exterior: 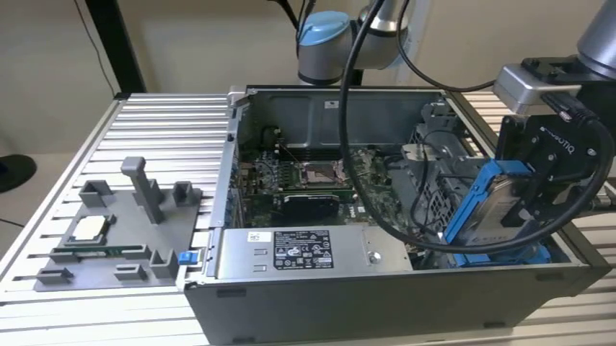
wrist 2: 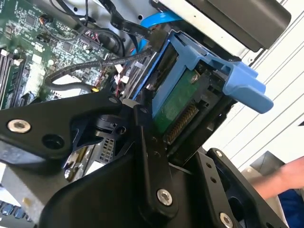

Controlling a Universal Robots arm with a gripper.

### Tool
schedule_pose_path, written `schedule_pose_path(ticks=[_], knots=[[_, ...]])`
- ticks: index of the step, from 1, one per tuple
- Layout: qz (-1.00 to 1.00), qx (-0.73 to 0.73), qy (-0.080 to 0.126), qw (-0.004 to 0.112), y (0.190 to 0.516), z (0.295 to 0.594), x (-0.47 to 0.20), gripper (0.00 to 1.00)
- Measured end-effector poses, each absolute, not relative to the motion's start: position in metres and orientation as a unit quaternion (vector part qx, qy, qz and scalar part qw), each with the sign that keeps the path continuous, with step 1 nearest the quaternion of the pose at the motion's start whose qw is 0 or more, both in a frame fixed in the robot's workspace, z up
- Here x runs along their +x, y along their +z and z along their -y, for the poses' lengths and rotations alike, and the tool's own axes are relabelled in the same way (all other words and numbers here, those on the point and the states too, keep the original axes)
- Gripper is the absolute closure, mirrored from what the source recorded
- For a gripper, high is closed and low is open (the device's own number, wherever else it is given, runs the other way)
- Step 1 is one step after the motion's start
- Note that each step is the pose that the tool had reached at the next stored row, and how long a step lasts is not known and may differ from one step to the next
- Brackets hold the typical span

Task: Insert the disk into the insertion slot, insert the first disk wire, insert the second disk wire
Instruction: 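Insert the disk into the insertion slot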

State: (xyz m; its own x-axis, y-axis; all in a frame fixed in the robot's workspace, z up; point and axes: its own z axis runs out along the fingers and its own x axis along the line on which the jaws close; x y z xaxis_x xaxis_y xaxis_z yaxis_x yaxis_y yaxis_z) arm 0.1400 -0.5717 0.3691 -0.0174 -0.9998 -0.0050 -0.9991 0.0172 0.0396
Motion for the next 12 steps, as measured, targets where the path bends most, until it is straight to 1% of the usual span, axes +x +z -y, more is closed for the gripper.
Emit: schedule_pose_path(ticks=[11,12], knots=[[0.713,0.701,-0.016,0.012,0.3627,0.5717,0.14,1.0],[0.713,0.701,-0.016,0.012,0.3624,0.5717,0.14,0.0]])
